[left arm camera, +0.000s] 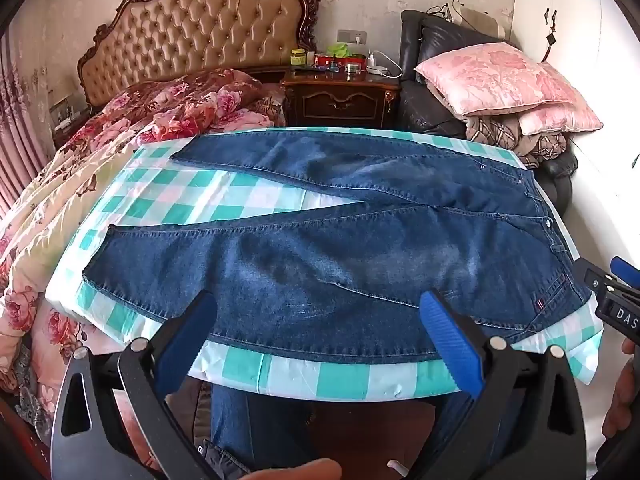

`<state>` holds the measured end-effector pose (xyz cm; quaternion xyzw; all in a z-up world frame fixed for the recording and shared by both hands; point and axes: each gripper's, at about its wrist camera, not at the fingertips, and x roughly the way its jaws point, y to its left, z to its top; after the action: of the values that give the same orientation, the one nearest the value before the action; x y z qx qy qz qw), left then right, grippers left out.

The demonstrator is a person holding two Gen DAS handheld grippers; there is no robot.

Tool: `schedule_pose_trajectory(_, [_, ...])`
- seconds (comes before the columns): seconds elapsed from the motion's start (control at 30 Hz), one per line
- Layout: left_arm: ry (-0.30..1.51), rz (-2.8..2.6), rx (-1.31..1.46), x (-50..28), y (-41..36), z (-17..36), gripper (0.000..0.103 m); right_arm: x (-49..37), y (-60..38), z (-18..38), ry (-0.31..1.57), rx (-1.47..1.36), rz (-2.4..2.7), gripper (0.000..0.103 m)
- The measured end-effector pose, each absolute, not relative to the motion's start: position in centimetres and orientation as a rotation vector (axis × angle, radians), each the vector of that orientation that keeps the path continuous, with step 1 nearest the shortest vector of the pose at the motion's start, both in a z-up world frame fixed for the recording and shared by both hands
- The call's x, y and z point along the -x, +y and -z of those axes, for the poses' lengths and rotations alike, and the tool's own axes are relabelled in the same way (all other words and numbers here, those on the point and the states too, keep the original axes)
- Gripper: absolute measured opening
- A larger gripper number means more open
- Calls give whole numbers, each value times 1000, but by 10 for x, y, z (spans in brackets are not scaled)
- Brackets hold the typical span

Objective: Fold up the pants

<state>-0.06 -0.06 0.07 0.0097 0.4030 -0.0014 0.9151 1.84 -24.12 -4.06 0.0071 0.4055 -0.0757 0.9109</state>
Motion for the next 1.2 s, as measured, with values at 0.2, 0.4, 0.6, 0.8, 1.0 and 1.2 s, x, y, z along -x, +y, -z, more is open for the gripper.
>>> schedule_pose_trajectory(0.2, [843, 10, -6, 0, 1, -1, 101, -19, -241, 41, 834, -8, 157, 86])
schedule_pose_trajectory(0.4, [846, 10, -6, -1, 1, 2, 101, -19, -240, 41, 834, -8, 157, 86])
schedule_pose_trajectory(0.6, [849, 11, -5, -3, 1, 4, 101, -20, -239, 41, 836, -7, 154, 86])
schedule_pose_trajectory(0.8, [848, 11, -4, -3, 1, 2, 101, -21, -238, 44, 836, -6, 157, 86])
schedule_pose_trajectory(1.0, [848, 11, -4, -3, 1, 2, 101, -21, -239, 43, 836, -6, 156, 86])
schedule_pose_trajectory(1.2, [848, 11, -3, -3, 1, 2, 101, -21, -239, 44, 838, -6, 157, 86])
